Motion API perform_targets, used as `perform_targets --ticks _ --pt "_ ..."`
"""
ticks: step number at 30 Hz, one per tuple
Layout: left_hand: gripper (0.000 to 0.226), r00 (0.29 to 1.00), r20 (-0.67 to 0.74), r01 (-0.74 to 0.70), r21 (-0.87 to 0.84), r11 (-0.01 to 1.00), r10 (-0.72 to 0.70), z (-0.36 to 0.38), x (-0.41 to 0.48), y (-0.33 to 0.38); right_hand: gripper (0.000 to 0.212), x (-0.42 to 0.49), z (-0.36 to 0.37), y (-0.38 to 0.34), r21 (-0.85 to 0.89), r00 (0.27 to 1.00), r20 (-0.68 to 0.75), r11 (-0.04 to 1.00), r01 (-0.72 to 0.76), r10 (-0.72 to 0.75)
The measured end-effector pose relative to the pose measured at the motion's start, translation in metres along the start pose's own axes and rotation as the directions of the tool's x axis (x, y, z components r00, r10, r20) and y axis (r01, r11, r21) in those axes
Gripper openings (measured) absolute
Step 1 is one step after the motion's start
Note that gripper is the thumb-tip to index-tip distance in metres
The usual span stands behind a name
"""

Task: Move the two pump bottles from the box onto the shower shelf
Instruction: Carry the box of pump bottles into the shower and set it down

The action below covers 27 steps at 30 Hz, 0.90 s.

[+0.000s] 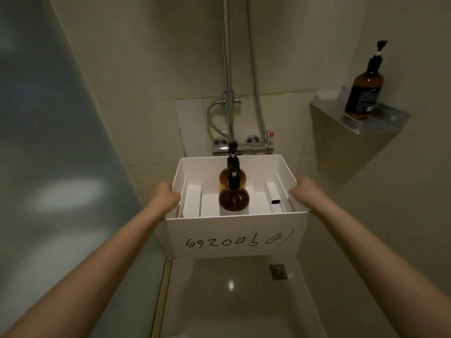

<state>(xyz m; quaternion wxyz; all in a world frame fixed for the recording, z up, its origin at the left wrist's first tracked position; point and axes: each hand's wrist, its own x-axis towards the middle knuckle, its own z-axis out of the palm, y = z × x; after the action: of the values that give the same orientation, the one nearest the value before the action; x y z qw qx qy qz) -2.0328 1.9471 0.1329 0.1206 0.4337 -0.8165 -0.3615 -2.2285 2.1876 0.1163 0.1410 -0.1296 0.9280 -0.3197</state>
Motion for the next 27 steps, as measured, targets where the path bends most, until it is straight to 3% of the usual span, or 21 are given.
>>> perform_targets --ticks 16,27 --pt "0.023 1.0 -0.007 0.014 0.162 0.987 -0.013 0.166 0.048 -0.155 0.031 0.072 0.173 0.144 -0.026 0.999 0.046 0.999 0.026 -0.025" --pt "0.025 0.999 -0.029 0.019 0.153 0.988 -0.015 0.305 0.077 -0.278 0.031 0.127 0.314 0.266 -0.016 0.996 0.077 0.999 0.037 -0.035"
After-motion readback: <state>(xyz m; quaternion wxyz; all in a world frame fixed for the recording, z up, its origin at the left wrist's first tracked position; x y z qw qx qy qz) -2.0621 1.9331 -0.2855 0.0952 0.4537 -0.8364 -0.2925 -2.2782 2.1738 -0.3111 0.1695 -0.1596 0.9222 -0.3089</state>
